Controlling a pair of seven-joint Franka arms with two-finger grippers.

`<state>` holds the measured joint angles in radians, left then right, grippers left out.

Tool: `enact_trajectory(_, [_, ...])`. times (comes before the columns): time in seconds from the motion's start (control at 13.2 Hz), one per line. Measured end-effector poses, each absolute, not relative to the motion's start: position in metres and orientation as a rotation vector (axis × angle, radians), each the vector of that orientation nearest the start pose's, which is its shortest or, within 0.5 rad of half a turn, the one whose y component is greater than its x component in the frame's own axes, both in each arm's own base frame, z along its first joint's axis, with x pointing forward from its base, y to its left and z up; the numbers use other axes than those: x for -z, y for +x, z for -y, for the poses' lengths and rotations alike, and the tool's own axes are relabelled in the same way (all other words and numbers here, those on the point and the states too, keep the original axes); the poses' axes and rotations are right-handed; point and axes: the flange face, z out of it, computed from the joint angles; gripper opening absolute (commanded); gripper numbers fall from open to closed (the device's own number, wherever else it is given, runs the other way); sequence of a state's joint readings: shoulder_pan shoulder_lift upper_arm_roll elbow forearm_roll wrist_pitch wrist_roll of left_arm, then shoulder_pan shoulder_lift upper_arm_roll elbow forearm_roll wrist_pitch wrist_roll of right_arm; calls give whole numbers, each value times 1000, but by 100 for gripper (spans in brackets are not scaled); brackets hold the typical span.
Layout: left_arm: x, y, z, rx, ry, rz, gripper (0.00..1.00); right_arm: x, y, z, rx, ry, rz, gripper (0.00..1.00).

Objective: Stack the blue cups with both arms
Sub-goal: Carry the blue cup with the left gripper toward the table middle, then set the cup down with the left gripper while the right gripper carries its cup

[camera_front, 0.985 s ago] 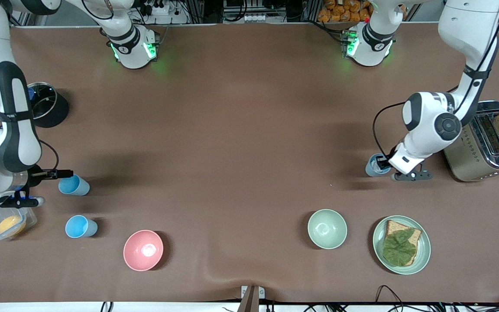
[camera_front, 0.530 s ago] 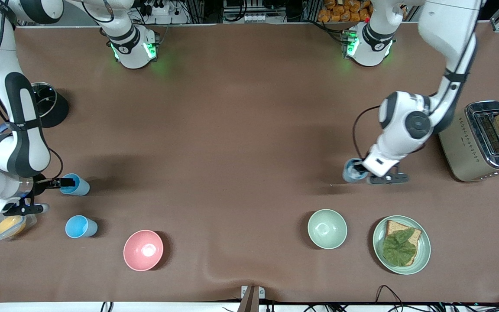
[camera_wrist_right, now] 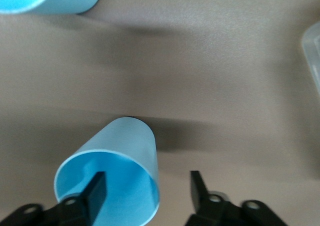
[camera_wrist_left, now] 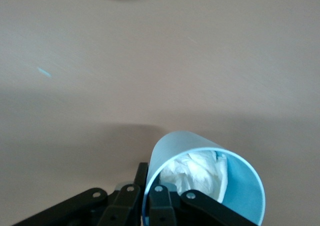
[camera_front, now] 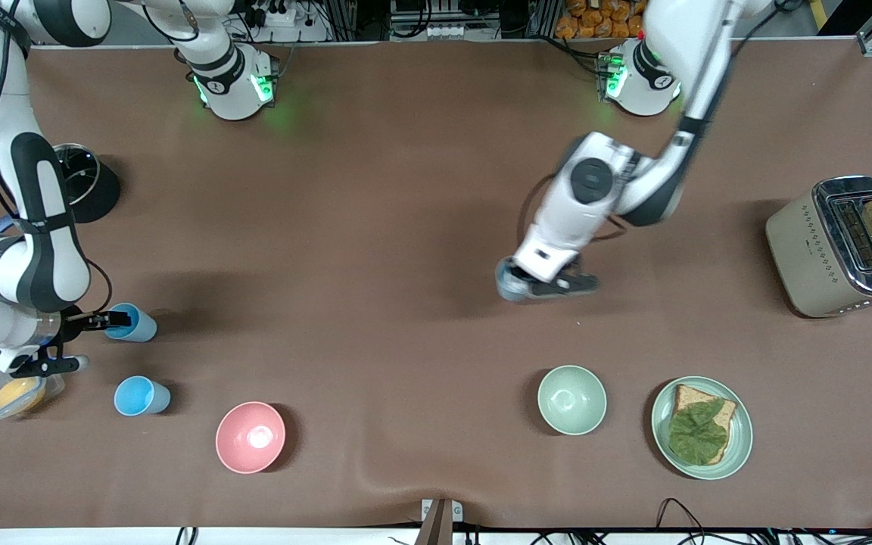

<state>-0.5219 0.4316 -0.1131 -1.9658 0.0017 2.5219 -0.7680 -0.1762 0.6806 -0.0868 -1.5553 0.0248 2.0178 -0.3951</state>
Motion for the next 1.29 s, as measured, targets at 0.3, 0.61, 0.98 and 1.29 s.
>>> enact_trajectory(0.3, [-232, 462, 448, 21, -3249, 265, 0, -228, 655, 175, -336, -3066, 234, 0])
enact_trajectory(0.61, [-213, 438, 475, -20, -3241, 252, 20, -230, 657, 171, -333, -3058, 275, 0])
enact_trajectory(0.98, [-221, 442, 490, 5, -3267, 239, 100, -290, 662, 120, -401, -3016, 356, 0])
enact_trajectory(1.29, [-294, 471, 491, 63, -3281, 276, 100, -353, 657, 19, -457, -3040, 303, 0])
